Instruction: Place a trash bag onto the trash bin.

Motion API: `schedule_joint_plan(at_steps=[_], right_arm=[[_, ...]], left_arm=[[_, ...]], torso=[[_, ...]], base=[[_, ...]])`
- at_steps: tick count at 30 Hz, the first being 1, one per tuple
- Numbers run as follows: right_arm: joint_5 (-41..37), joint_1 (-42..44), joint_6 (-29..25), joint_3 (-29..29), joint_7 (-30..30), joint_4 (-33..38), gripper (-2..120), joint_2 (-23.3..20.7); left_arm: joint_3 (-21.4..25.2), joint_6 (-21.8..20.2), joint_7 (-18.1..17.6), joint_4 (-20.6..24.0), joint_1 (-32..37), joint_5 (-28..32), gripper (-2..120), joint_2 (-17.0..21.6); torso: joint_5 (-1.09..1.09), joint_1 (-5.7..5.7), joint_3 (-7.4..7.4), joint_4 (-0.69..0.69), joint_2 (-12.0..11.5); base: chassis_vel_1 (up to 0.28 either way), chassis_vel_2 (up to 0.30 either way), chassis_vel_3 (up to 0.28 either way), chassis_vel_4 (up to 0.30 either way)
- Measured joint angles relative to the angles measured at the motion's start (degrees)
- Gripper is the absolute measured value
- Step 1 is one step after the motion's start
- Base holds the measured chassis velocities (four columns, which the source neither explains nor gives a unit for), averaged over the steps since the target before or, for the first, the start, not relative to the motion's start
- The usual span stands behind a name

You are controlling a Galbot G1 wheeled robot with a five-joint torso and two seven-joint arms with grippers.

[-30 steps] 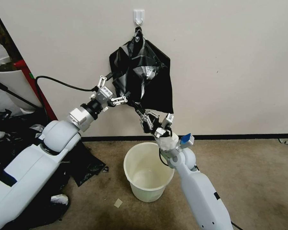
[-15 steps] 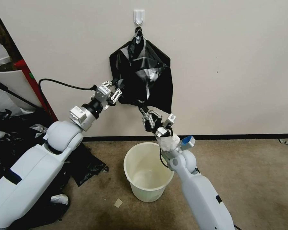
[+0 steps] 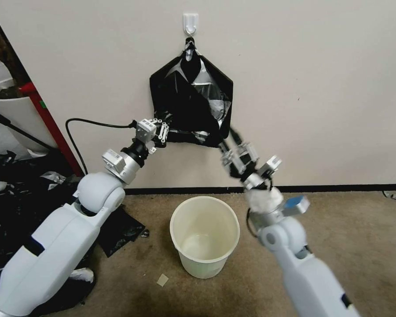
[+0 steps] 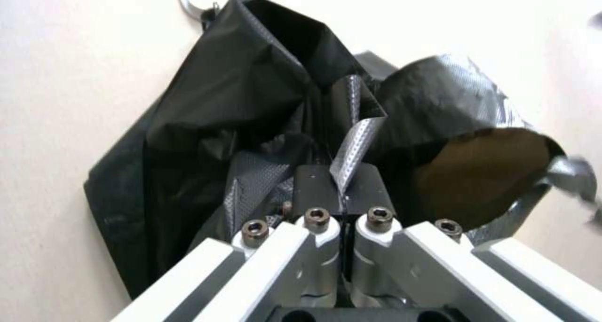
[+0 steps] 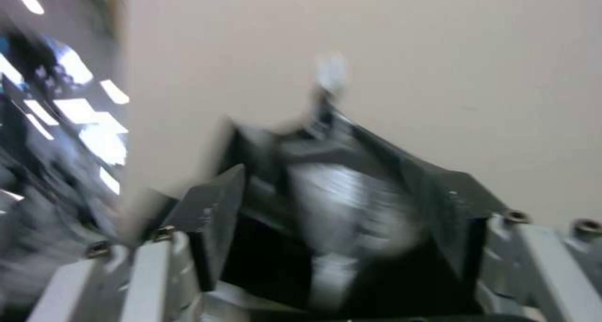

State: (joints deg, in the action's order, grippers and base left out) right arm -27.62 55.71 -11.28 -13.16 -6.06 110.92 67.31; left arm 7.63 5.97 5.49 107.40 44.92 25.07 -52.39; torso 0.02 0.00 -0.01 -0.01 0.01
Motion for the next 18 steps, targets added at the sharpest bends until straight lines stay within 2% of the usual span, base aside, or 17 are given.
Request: schedule_joint_plan(at_steps=[1, 2, 4, 9, 14, 18], right_arm=[[3.35, -2.96, 1.83, 0.93, 2.63, -1.49, 74, -1.94], [3.35, -2.96, 1.83, 0.93, 2.63, -1.49, 74, -1.94], [8.64, -8.53, 4.59, 3.43, 4.60, -4.39, 84, -5.66], [16.80, -15.32, 8.45, 6.81, 4.53, -7.21, 99, -10.61], [17.21, -17.23, 9.68, 8.64, 1.96, -6.37, 100, -13.24], [14.56, -17.97, 9.73, 9.80, -1.00, -4.76, 100, -14.41]], left_arm=[[-0.03, 0.07, 0.00, -0.15, 0.12, 0.00, 0, -0.26], [-0.03, 0.07, 0.00, -0.15, 0.12, 0.00, 0, -0.26], [-0.04, 0.16, 0.00, -0.22, 0.26, 0.00, 0, -0.69], [0.02, 0.18, 0.04, -0.12, 0.62, 0.00, 0, -1.33], [0.30, 0.18, 0.06, 0.24, 0.96, -0.06, 0, -1.61], [0.40, 0.17, 0.08, 0.43, 1.16, -0.23, 0, -1.92]], torso=[[0.01, 0.00, 0.01, 0.00, -0.01], [0.01, 0.00, 0.01, 0.00, -0.01], [-0.02, 0.00, 0.01, 0.02, 0.00], [-0.01, 0.00, 0.01, 0.01, 0.00], [-0.01, 0.00, 0.01, 0.01, 0.00], [-0.01, 0.00, 0.01, 0.00, 0.00]], base=[[0.000, 0.000, 0.000, 0.000], [0.000, 0.000, 0.000, 0.000], [0.000, 0.000, 0.000, 0.000], [0.000, 0.000, 0.000, 0.000], [0.000, 0.000, 0.000, 0.000], [0.000, 0.000, 0.000, 0.000]])
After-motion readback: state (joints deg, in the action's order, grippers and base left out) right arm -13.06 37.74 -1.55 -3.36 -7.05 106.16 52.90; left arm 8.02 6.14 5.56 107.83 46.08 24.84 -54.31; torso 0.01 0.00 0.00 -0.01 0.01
